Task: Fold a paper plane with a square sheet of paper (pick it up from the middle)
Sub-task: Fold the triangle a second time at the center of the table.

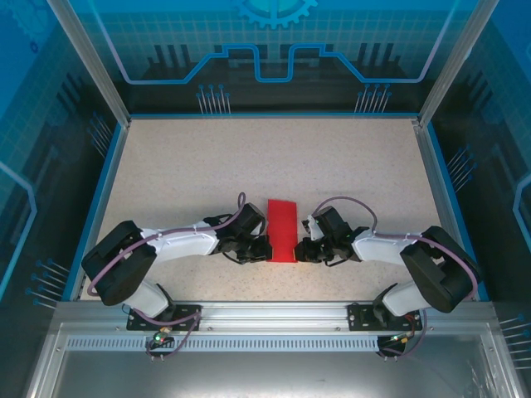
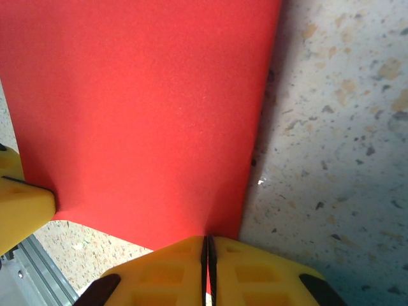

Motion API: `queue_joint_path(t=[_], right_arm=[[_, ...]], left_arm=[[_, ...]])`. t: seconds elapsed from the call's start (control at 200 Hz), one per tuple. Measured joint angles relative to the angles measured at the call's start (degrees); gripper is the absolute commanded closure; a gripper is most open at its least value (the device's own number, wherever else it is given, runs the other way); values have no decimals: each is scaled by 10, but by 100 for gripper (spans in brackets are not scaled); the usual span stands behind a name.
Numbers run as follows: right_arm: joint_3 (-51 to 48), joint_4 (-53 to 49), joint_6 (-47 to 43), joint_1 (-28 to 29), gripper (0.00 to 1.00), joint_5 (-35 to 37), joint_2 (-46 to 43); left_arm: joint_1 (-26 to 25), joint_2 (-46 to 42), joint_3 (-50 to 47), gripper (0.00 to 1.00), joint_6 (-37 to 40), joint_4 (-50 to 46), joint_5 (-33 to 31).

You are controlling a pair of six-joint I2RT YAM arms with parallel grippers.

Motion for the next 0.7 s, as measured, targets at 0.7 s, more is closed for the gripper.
queue_joint_path(t=[0.7], right_arm=[[50,-48,-20,-21,81,9,-30]], left_arm=[[0,38,50,90,-10,-7,17]])
